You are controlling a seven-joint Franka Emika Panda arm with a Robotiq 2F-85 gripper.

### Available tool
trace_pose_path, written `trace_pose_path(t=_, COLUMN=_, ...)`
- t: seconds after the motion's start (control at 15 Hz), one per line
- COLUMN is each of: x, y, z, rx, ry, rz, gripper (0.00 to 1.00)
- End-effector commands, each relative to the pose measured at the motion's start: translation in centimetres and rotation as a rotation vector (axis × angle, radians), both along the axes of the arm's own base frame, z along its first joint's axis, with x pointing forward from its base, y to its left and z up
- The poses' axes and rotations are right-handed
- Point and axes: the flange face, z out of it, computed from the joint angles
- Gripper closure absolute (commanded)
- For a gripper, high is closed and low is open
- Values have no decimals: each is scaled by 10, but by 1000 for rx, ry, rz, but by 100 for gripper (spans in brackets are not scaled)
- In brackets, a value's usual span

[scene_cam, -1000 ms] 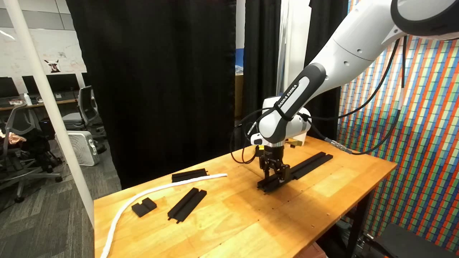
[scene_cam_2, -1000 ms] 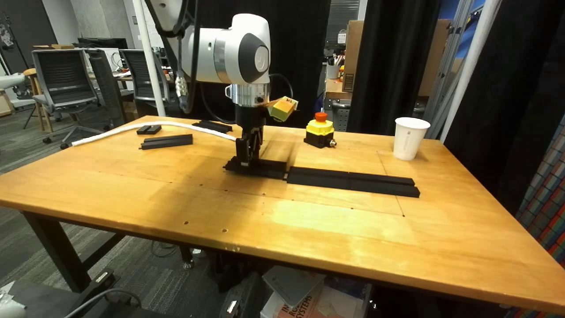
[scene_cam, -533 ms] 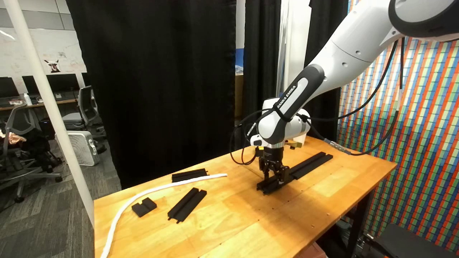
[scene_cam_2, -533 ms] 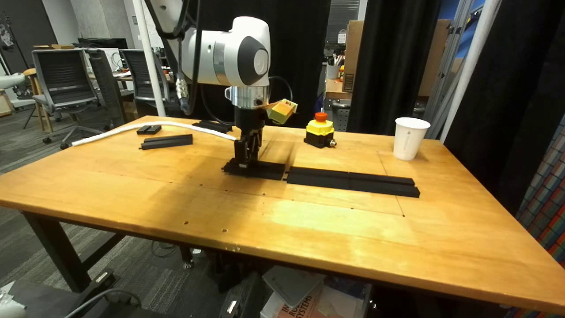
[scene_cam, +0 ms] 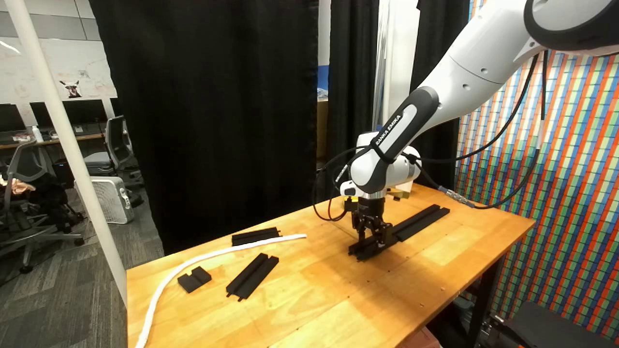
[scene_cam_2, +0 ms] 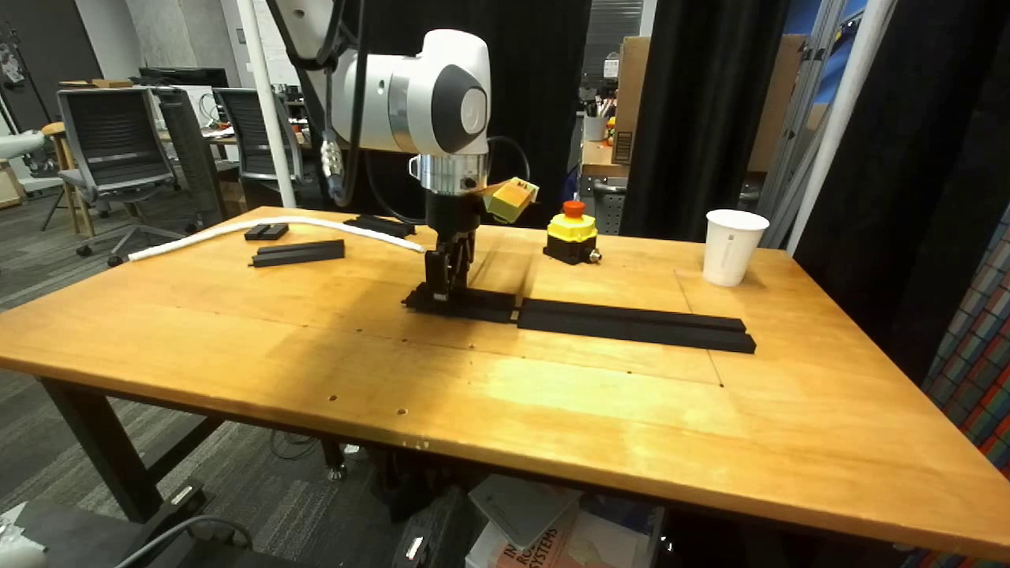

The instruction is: Align all the black objects in a straight line.

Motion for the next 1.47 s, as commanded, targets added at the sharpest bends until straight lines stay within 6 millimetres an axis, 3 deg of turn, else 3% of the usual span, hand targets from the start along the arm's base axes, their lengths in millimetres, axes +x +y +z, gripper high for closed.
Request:
trace_pose_path(t=0.0, x=2, y=-6, z=6, rx=14, ry=-4, rz=4, gripper=55)
trace_pose_path(t=0.67, x=0, y=-5, z=7, rx=-25, ry=34, rz=-4, gripper=55)
trace_pose_path(t=1.4, x=-4, y=-18, z=0, rx=-29, ry=10, rz=4, gripper=55)
